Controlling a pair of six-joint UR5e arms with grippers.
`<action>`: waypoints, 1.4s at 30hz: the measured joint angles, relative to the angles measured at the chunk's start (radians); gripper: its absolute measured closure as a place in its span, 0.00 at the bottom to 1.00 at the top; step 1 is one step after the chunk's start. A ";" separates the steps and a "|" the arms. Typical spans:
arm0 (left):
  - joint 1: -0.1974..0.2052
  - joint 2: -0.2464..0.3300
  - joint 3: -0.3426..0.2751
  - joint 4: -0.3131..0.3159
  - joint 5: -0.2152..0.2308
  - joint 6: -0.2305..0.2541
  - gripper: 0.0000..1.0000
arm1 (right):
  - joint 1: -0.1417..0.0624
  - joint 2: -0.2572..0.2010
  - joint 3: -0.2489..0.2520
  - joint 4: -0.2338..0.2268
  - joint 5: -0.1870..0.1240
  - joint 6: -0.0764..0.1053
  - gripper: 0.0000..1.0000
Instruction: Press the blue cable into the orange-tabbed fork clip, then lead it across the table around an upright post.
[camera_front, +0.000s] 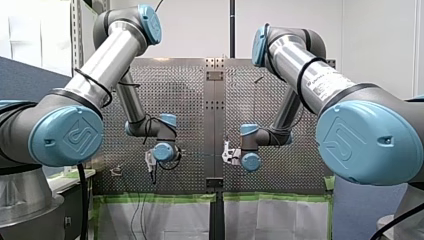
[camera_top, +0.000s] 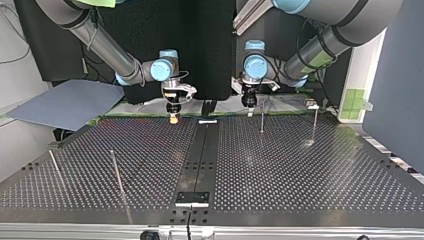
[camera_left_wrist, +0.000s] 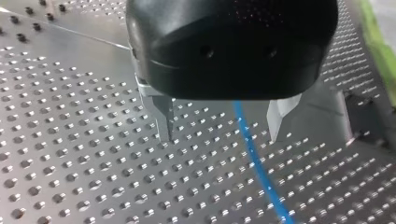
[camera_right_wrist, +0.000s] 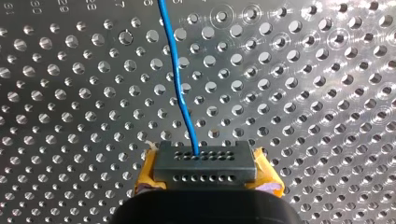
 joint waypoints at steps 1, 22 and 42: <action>0.001 -0.001 0.005 -0.003 -0.001 0.001 0.00 | 0.000 0.000 0.000 0.000 0.000 0.000 1.00; 0.006 -0.111 0.126 -0.072 -0.043 0.020 0.00 | 0.000 0.000 0.000 0.004 0.000 -0.002 1.00; 0.004 -0.111 0.136 -0.088 -0.048 0.041 0.98 | 0.000 0.000 0.000 0.004 0.000 -0.003 1.00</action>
